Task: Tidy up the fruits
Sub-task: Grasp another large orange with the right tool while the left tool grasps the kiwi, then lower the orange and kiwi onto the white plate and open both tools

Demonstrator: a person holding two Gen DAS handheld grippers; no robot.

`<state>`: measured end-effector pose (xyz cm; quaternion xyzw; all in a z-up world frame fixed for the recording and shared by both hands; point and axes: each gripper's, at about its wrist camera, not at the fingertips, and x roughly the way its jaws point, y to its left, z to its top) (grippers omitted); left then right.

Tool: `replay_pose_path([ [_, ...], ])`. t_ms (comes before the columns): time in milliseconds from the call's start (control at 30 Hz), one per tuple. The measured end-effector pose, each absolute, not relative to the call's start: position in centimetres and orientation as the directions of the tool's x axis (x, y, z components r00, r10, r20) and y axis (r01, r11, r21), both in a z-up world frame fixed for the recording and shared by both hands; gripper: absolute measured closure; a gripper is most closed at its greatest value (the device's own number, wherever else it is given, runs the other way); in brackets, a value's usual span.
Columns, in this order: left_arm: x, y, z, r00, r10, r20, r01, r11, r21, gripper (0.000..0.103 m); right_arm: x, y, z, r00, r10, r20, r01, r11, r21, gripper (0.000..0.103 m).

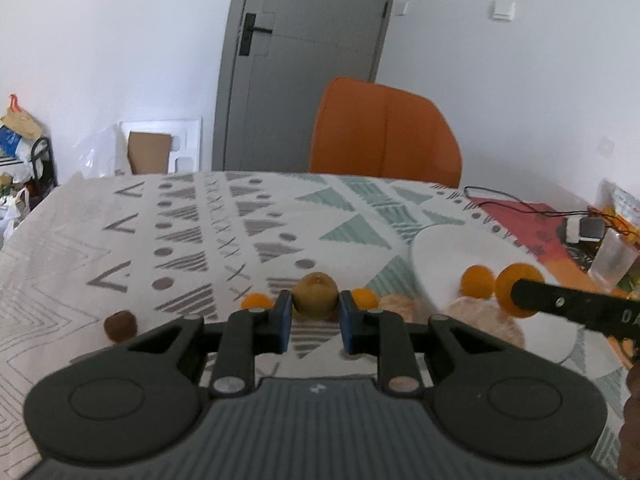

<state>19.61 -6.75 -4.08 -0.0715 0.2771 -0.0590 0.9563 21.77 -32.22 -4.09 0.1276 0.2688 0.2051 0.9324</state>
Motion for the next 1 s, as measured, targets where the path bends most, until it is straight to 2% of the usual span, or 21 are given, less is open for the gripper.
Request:
replay_pose_path([
  [333, 19.4, -9.7, -2.4, 0.851, -0.210, -0.482, 0.144, 0.975, -0.172, 0.080, 21.3, -35.2, -4.6, 0.793, 0.416, -0.445, -0.260, 0.892, 0.369, 0.066],
  [900, 20.9, -14.3, -2.8, 0.828, -0.279, -0.487, 0.234, 0.960, -0.153, 0.080, 21.4, -38.6, -5.9, 0.806, 0.364, -0.468, -0.177, 0.901, 0.396, 0.066],
  [1000, 21.5, -14.8, -3.0, 0.822, -0.288, -0.491, 0.242, 0.958, -0.157, 0.080, 21.2, -38.8, -5.9, 0.808, 0.356, -0.470, -0.172, 0.905, 0.390, 0.063],
])
